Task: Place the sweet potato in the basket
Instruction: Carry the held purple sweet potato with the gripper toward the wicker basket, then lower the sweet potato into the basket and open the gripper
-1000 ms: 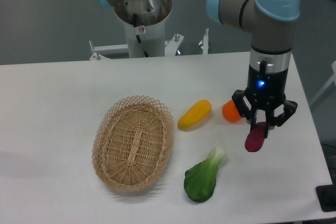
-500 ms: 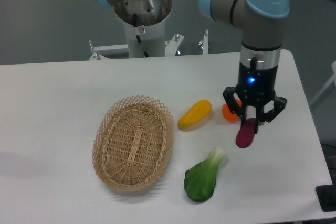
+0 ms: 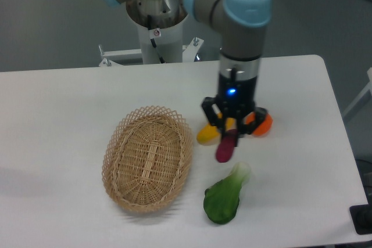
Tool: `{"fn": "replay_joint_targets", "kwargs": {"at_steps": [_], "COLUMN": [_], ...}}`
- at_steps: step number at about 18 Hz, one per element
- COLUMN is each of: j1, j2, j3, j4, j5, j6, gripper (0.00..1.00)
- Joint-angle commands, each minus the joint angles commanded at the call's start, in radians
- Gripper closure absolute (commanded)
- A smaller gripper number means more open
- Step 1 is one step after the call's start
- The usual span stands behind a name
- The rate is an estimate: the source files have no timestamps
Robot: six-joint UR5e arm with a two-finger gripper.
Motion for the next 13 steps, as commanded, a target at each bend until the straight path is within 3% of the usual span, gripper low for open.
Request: {"fn": "replay_joint_targets", "kwargs": {"at_steps": [5, 7, 10, 13], "j1": [-0.134, -0.181, -0.241, -0.258], "j2": [-0.034, -0.076, -0.141, -0.179], "j3": [-0.078, -0.091, -0.100, -0.115], "j4": [0.005, 0.003, 0.053, 0.064], "j5": [0.106, 0.157, 0.224, 0.244], "j6": [-0.059, -0.048, -0.023, -0.008], "gripper": [0.67, 0.67, 0.67, 0.67]}}
